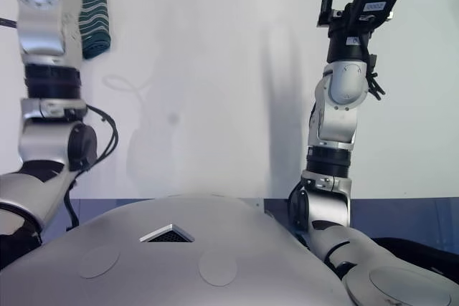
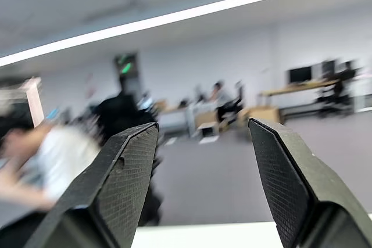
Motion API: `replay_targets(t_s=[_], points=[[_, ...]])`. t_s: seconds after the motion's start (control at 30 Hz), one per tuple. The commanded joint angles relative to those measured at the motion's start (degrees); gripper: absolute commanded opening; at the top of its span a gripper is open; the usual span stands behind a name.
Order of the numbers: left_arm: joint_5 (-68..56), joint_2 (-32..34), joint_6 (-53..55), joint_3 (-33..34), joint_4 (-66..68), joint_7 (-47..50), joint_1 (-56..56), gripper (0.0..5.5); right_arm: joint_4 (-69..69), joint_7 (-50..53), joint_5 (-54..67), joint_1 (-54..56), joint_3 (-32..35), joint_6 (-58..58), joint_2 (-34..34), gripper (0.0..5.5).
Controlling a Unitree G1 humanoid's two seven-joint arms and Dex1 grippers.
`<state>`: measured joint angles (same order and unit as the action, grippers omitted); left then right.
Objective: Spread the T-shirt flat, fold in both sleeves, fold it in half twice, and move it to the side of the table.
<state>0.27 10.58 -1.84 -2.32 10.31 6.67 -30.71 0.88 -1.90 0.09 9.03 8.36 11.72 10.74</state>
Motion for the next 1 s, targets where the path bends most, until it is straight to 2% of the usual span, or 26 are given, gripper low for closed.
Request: replay_targets(t_s=[0.03,0.23,0.57,0.83,1.0], points=[[-3.9,-6.3,-1.0,-5.1,0.0,-7.0,11.4,2.85,2.6,-0.3,1.6,-0.6,-2.1,-1.6,-3.5,3.43],[-2.4,-7.4,-8.5,-1.5,1.9,-6.7,8.7,2.85,5.9,-1.8,-1.3,2.1,-4.6,0.6,-2.4,3.43],[0.5,-6.5,-4.0,3.1,5.7,-2.3,7.0,2.85,11.9,-1.3,-1.7,5.1,-4.7,3.0,-3.0,3.43],[-0.7,-8.3,-7.7,2.3,2.8,-5.4,5.6,2.85,13.2,-1.0,-0.7,5.9,-4.0,4.5,-3.5,3.43],[2.8,-8.5,-10.1,1.8,6.1,-2.9,4.2,2.85,15.7,0.4,-0.9,7.4,-3.5,6.1,-4.1,3.43]])
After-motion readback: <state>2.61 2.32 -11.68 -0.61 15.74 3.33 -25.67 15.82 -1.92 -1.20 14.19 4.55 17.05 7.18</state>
